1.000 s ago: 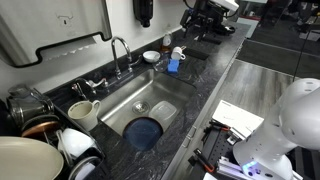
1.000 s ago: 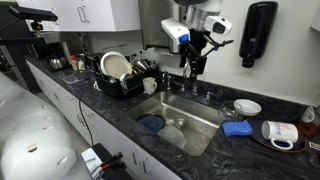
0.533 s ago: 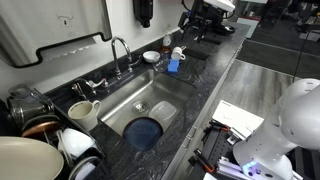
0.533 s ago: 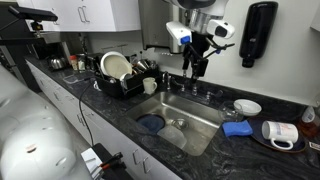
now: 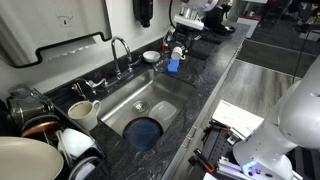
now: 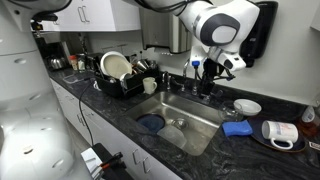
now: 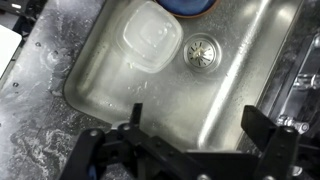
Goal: Put the glass bowl in the sink
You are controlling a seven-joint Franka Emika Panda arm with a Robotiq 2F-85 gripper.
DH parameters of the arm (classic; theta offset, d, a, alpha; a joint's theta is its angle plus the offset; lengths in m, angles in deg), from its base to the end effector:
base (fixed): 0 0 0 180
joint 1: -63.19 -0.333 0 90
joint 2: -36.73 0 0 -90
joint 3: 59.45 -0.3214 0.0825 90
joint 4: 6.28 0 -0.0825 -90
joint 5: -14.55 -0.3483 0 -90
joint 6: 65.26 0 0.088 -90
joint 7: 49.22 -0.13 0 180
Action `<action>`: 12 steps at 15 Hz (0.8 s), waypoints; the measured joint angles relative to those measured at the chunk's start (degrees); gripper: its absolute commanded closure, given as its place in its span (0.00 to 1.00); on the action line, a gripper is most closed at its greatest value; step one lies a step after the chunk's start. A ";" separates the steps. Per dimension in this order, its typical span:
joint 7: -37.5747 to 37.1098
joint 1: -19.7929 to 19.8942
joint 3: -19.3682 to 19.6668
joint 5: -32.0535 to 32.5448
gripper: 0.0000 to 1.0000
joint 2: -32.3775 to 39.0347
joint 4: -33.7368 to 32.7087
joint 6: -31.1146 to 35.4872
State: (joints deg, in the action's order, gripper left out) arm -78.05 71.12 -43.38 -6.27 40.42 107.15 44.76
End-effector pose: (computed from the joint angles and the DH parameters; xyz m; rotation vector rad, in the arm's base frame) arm 0.4931 -0.1816 0.4293 -2.4315 1.4392 0.1881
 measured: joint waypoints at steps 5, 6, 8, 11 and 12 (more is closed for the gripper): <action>-12.63 -0.01 -0.74 -0.50 0.00 9.30 -6.31 5.92; -14.69 -0.01 -0.80 -0.31 0.00 10.81 -7.51 6.30; -18.66 -0.01 -0.82 0.75 0.00 13.45 -9.49 7.26; -24.76 -0.04 -0.82 4.16 0.00 16.59 -11.30 9.61; -26.74 -0.06 -0.81 5.51 0.00 17.41 -11.68 10.53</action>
State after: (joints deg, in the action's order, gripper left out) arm -104.79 71.06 -44.20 -0.76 57.83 95.47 55.29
